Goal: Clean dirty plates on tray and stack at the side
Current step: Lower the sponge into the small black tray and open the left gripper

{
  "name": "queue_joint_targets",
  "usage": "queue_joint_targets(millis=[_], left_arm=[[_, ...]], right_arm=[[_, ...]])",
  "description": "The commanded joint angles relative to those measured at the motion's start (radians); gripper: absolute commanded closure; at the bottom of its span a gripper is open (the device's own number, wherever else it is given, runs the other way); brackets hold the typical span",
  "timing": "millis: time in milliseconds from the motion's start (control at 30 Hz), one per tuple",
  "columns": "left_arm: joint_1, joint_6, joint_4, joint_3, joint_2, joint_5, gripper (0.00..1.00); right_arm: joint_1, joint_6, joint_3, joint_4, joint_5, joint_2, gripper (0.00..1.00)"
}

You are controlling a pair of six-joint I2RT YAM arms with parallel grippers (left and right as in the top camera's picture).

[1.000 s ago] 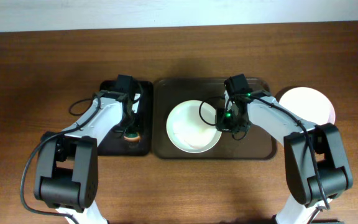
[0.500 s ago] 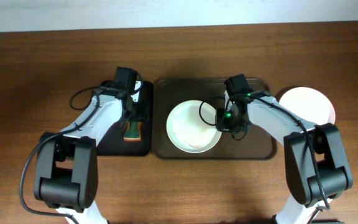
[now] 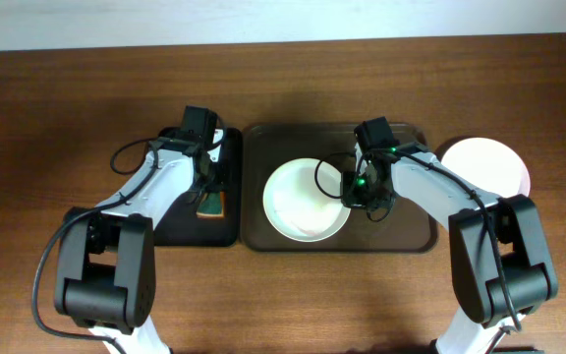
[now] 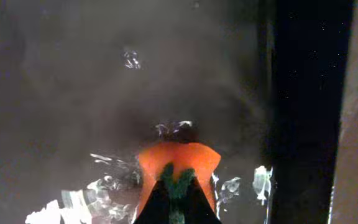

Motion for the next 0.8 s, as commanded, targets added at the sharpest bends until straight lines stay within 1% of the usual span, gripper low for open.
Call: queue_joint_targets(millis=[0, 33, 67, 100, 133, 167, 200, 267, 400, 533, 600, 667, 767], left_arm=[[0.006, 0.002, -0.003, 0.071, 0.015, 0.008, 1.0], [0.007, 0.002, -0.011, 0.094, 0.015, 0.008, 1.0], [0.007, 0.002, -0.023, 0.114, 0.015, 0.008, 0.91], [0.007, 0.002, -0.036, 0.131, 0.015, 0.008, 0.7], [0.007, 0.002, -0.051, 0.143, 0.015, 0.008, 0.52], [0.007, 0.002, -0.068, 0.146, 0.015, 0.008, 0.36], [0.007, 0.002, -0.094, 0.146, 0.016, 0.008, 0.33], [0.007, 0.002, -0.148, 0.146, 0.019, 0.008, 0.32], [0.004, 0.002, -0.228, 0.143, 0.027, 0.011, 0.32], [0.004, 0.002, -0.23, 0.132, 0.054, 0.012, 0.33], [0.004, 0.002, -0.229, 0.13, 0.082, 0.039, 0.34], [0.004, 0.002, -0.224, 0.13, 0.114, 0.077, 0.36], [0.004, 0.002, -0.227, 0.13, 0.148, 0.079, 0.41]], right_arm=[[-0.001, -0.003, -0.008, -0.005, 0.013, 0.011, 0.84], [-0.001, -0.003, -0.008, -0.006, 0.013, 0.011, 0.84], [-0.001, -0.003, -0.008, -0.008, 0.013, 0.011, 0.84], [-0.001, -0.003, -0.008, -0.008, 0.013, 0.011, 0.84], [-0.001, -0.003, -0.008, -0.009, 0.013, 0.011, 0.84], [-0.001, -0.003, -0.008, -0.008, 0.013, 0.011, 0.84], [-0.001, -0.003, -0.008, -0.008, 0.013, 0.011, 0.84], [-0.001, -0.003, -0.008, -0.008, 0.013, 0.011, 0.84], [-0.001, -0.003, -0.008, -0.009, 0.013, 0.011, 0.84], [-0.001, -0.003, -0.008, -0.012, 0.013, 0.011, 0.84], [-0.001, -0.003, -0.008, -0.012, 0.013, 0.011, 0.84], [-0.001, -0.003, -0.008, -0.012, 0.013, 0.011, 0.84], [-0.001, -0.003, -0.008, -0.012, 0.013, 0.011, 0.84]])
